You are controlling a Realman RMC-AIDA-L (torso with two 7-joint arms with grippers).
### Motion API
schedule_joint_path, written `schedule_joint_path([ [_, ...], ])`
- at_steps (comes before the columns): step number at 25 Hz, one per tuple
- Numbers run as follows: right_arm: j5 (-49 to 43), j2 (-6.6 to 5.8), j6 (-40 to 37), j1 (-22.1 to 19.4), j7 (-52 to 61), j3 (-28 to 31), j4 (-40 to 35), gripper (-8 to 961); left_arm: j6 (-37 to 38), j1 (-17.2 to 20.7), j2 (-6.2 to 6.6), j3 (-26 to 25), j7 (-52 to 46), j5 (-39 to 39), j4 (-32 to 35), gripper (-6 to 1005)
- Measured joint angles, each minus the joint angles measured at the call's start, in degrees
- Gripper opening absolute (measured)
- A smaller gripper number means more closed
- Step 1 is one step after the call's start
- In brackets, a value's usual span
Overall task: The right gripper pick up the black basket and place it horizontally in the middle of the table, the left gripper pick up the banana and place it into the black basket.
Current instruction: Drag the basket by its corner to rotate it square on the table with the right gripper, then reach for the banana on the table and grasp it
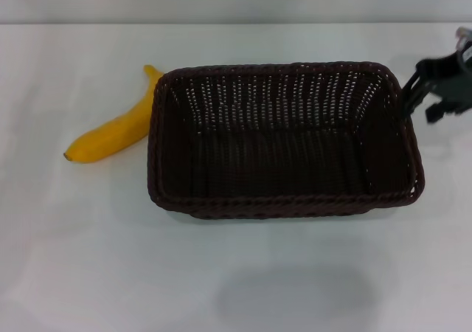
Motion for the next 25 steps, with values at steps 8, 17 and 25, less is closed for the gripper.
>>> schedule_joint_path([
  [8,5.59,-2.86,-0.96,-8.47,-3.22,0.23,-15.26,391,11.06,-0.15,0.09,0.68,-8.57,10.55,5.15,875],
  [17,5.43,-0.6,-11.65,-21.85,-21.99,5.6,-25.94,391,25.72,1.76,0.64,0.57,-45.87,38.01,24.23,875],
  [25,18.18,1.7,-29.74,-33.52,-45.1,9.96,-22.03,392,26.14,-0.52,3.05,0.34,-91.72,78.2,42.88,875],
])
